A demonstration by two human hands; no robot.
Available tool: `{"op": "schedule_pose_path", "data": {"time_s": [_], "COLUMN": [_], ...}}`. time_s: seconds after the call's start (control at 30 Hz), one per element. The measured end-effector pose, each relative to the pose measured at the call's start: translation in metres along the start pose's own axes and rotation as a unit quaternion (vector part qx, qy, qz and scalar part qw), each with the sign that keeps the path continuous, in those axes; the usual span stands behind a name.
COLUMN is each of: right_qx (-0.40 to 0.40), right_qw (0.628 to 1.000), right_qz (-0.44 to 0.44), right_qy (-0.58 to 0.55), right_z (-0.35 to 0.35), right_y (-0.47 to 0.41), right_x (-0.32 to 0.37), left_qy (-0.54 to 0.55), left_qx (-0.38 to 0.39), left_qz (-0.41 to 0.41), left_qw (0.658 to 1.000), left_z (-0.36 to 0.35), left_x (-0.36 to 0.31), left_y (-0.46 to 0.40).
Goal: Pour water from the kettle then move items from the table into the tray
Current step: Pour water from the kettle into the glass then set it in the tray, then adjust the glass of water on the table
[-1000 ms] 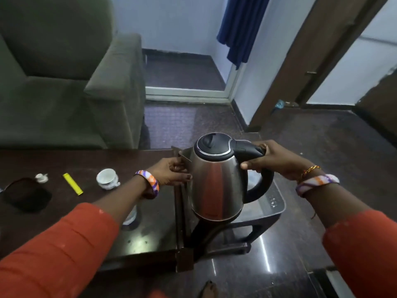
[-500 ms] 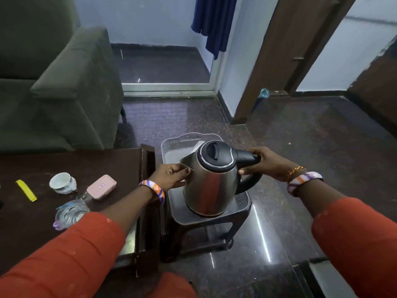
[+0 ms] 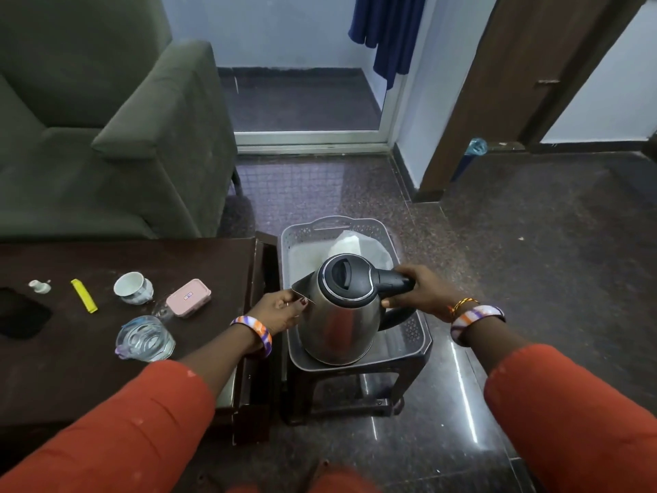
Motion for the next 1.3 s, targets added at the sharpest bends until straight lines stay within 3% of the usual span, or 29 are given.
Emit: {"op": "schedule_pose_path", "data": {"time_s": [0.23, 0.5, 0.63, 0.8, 1.03, 1.3], "right_qx": [-0.016, -0.072, -0.174, -0.291, -0.200, -0.058], "right_qw": [0.999, 0.984, 0.967, 0.928, 0.914, 0.925], "right_qz": [-0.020, -0.002, 0.038, 0.166, 0.296, 0.314], "right_qy": [0.026, 0.166, 0.185, 0.165, 0.192, 0.207], "right_z": [-0.005, -0.008, -0.012, -0.040, -0.132, -0.213], "right_y": [-0.008, -0.002, 0.013, 0.047, 0.068, 0.064], "right_x": [0.000, 0.018, 0.035, 0.083, 0.140, 0.172], "left_qy": [-0.011, -0.245, -0.342, -0.387, -0.405, -0.408], "left_qx": [-0.009, 0.003, 0.047, 0.045, -0.009, -0.053], "left_qz": [0.037, 0.079, 0.054, 0.009, -0.045, -0.014], "left_qw": [0.999, 0.966, 0.937, 0.921, 0.913, 0.912], "left_z": [0.001, 0.007, 0.010, 0.027, 0.063, 0.123], "left_x": [0.007, -0.008, -0.014, -0.016, -0.016, 0.011], "left_y": [-0.005, -0.002, 0.021, 0.062, 0.124, 0.168]}}
Point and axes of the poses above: each hand's wrist, its own y-axis away from the middle knuckle, its own z-axis out of the back of the hand, x = y × z, the point moved 5 cm from there along -y, towards the middle knuckle, and after that the axes turned 1 degree about z, right-handed, at the moved point
